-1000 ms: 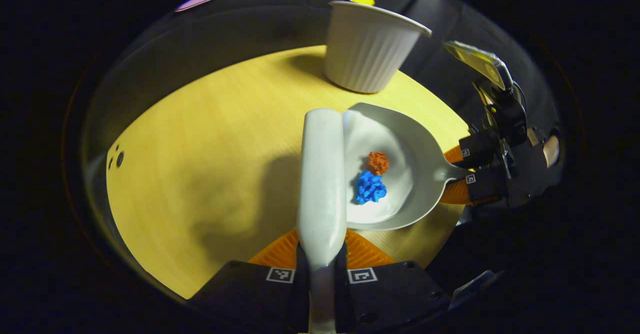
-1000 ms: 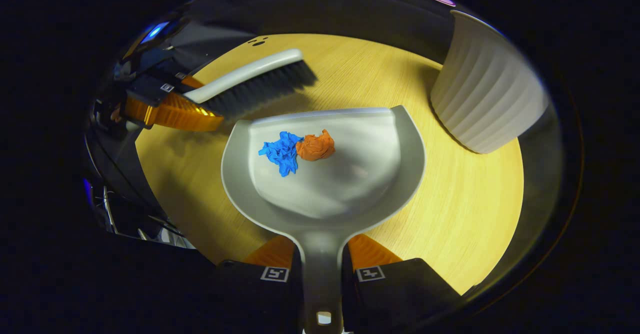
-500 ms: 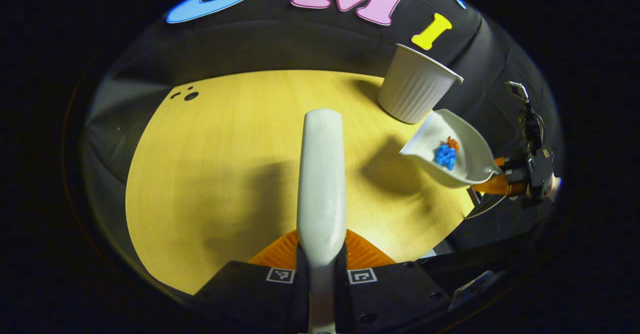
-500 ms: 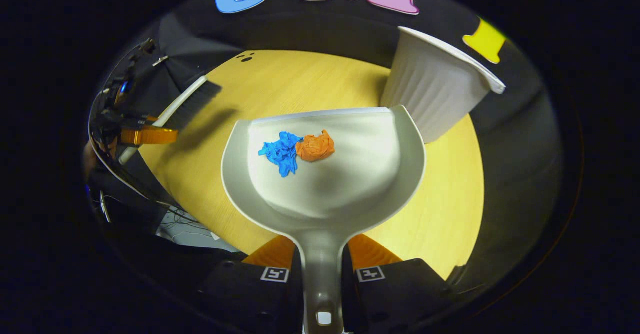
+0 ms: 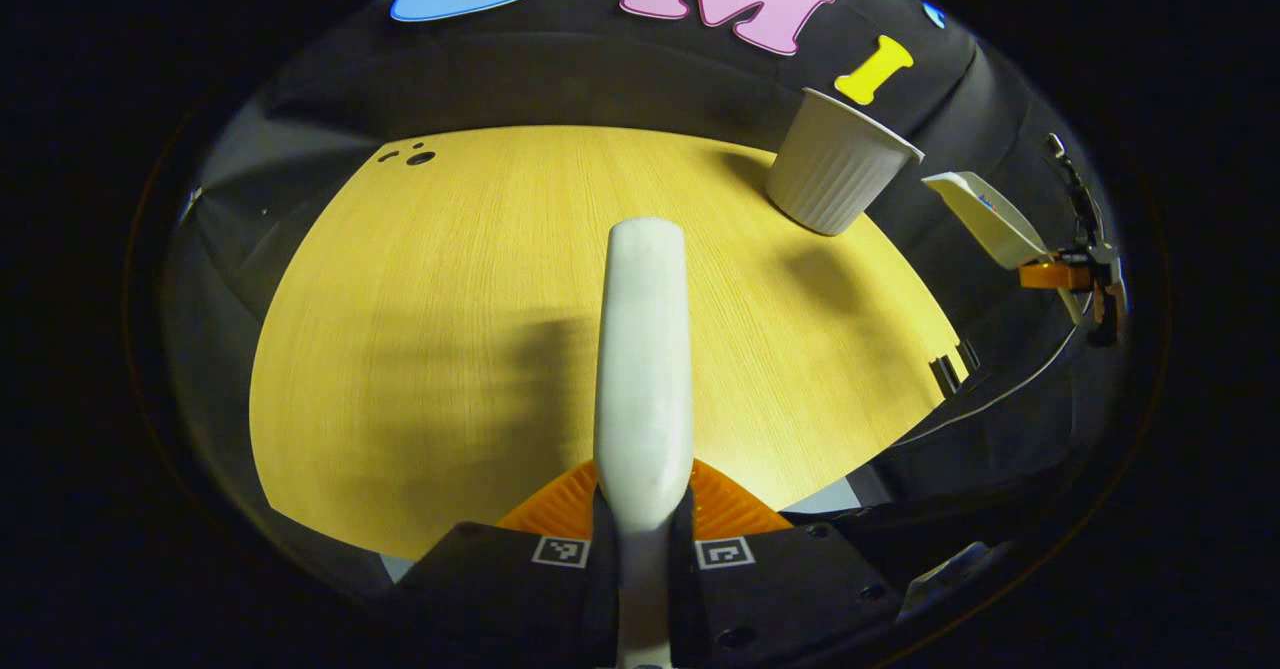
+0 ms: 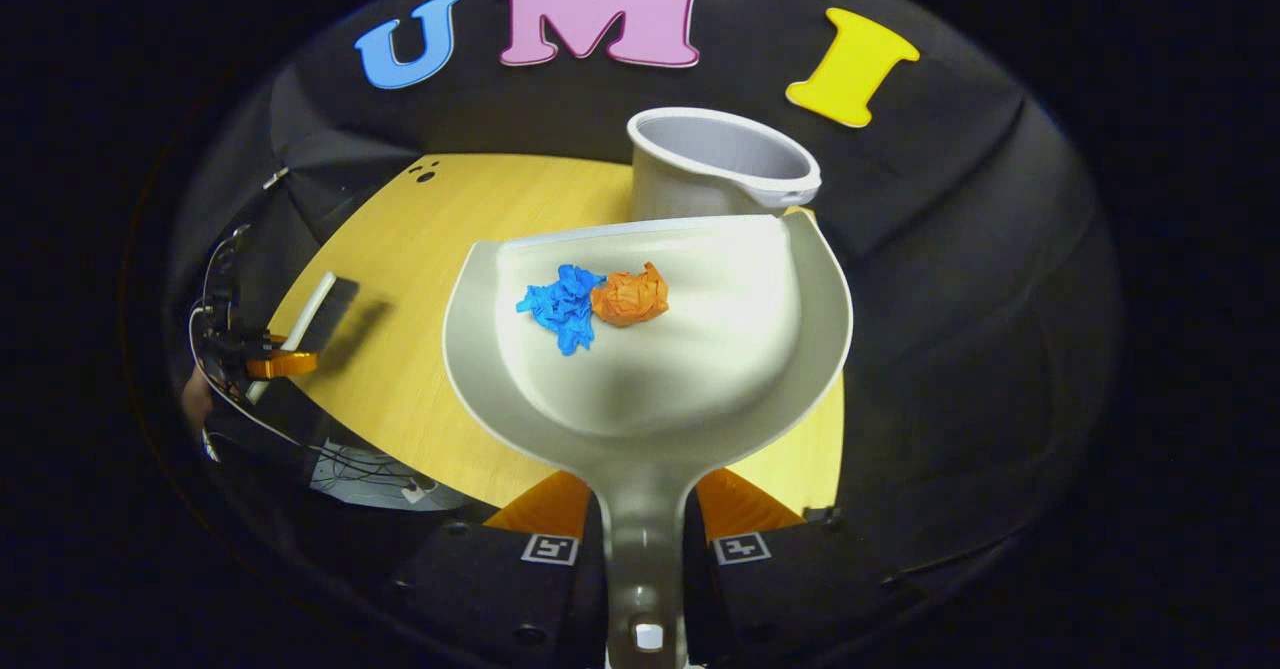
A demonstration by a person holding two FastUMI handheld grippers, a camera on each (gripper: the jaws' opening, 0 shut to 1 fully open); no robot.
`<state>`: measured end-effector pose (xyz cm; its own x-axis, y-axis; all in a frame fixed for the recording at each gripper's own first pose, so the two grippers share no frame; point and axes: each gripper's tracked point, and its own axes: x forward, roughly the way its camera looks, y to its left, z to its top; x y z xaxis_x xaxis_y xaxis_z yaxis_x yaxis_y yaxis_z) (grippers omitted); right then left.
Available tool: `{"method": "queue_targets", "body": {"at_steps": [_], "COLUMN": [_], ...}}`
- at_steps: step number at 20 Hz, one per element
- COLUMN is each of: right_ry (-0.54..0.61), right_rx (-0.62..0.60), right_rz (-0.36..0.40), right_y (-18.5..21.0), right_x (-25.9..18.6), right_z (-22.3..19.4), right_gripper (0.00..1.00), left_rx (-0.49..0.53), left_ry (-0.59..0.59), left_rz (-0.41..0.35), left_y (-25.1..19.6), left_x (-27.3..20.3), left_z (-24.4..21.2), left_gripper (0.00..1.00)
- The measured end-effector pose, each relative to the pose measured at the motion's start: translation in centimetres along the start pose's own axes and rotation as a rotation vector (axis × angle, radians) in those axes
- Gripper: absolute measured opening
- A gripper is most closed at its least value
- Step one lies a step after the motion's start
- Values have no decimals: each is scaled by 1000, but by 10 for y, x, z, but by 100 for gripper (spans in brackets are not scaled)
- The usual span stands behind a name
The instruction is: Pick up the small broom and dustpan from the desktop, sweep the trash into the dustpan with the broom, and then empty the trash into the garbage bin.
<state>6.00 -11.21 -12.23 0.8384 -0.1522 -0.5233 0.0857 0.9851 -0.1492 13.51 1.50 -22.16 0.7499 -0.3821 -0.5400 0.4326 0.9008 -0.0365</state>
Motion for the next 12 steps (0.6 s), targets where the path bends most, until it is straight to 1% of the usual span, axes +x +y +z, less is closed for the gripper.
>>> {"method": "queue_targets", "body": {"at_steps": [1, 2, 3, 4, 6, 7, 8, 9, 12], "right_ry": [-7, -11, -13, -17, -35, -45, -53, -65, -107], "right_rx": [-7, -9, 2, 12, -6, -24, -33, -35, -47], "right_rz": [-14, -19, -15, -11, -18, -33, -44, -55, -115], "right_y": [-4, -8, -16, -19, -30, -37, -42, -46, -63], "right_x": [1, 5, 1, 1, 2, 4, 7, 12, 28], "right_z": [8, 16, 25, 37, 65, 82, 95, 111, 153], "right_gripper": [34, 30, 34, 34, 34, 34, 30, 34, 34], "left_rx": [-1, -1, 0, 0, -13, -22, -32, -42, -80], "left_ry": [-3, -4, -6, -7, -10, -13, -15, -17, -41], "left_rz": [3, 6, 10, 13, 18, 20, 23, 27, 41], "left_y": [1, 1, 2, 4, 6, 8, 9, 12, 18], "left_x": [-3, -5, -7, -9, -11, -12, -14, -15, -19], "left_z": [1, 2, 3, 4, 5, 6, 7, 8, 15], "left_gripper": [24, 24, 24, 24, 24, 24, 24, 24, 24]}}
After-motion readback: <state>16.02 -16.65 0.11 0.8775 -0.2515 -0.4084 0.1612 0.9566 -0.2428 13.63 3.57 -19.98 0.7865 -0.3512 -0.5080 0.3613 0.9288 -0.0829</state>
